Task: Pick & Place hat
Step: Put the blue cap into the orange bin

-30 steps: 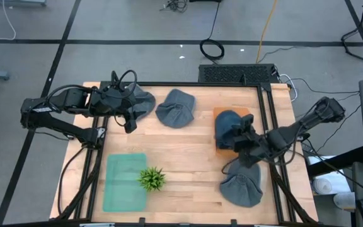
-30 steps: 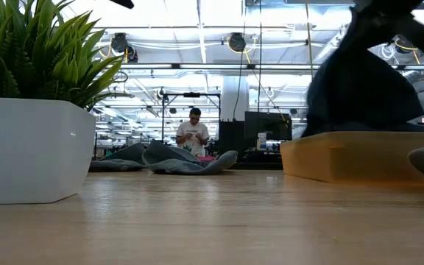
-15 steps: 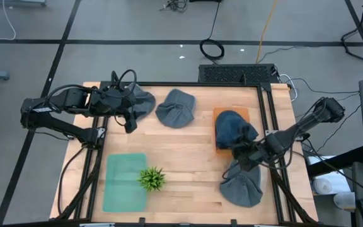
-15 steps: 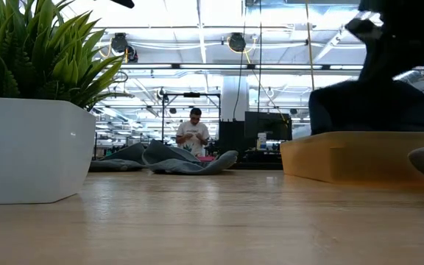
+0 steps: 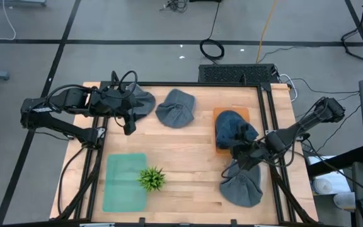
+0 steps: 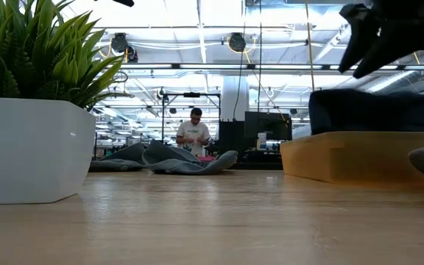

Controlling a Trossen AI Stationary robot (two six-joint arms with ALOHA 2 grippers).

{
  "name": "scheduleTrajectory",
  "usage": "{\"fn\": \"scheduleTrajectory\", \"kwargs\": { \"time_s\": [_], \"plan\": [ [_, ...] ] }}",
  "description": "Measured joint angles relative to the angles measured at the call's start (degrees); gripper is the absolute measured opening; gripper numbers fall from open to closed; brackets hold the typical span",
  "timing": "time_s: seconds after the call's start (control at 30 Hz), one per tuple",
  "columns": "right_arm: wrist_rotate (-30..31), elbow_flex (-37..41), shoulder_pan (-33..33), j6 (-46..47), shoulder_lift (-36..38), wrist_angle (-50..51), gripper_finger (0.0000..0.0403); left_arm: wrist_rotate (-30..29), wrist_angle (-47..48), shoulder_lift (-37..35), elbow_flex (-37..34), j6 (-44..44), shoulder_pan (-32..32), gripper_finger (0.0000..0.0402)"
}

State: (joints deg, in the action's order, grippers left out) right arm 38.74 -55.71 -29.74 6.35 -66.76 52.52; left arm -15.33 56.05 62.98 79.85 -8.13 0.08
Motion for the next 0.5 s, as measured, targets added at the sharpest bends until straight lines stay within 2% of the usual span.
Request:
{"fn": "scheduleTrajectory", "kwargs": {
  "time_s": [0.17,0.27,0.43,0.5],
  "plan": [
    [-1.69,-2.08,-0.02,0.72,0.02,0.50,0.0262,0.06,0.00,0.00,0.02,0.08,0.02,0.0214],
    [-0.71,-3.19,-0.02,-1.65,0.02,-0.31,0.0304,0.06,0.00,0.00,0.01,0.40,0.00,0.0214],
    [8.73,-3.30,1.72,-4.53,0.11,-3.55,0.0329,0.04,-0.04,0.00,0.02,1.19,0.02,0.0214],
    [8.78,-2.96,4.44,-5.61,0.15,-5.89,0.0328,0.04,-0.07,0.00,0.02,1.61,0.02,0.0214]
  ]
}}
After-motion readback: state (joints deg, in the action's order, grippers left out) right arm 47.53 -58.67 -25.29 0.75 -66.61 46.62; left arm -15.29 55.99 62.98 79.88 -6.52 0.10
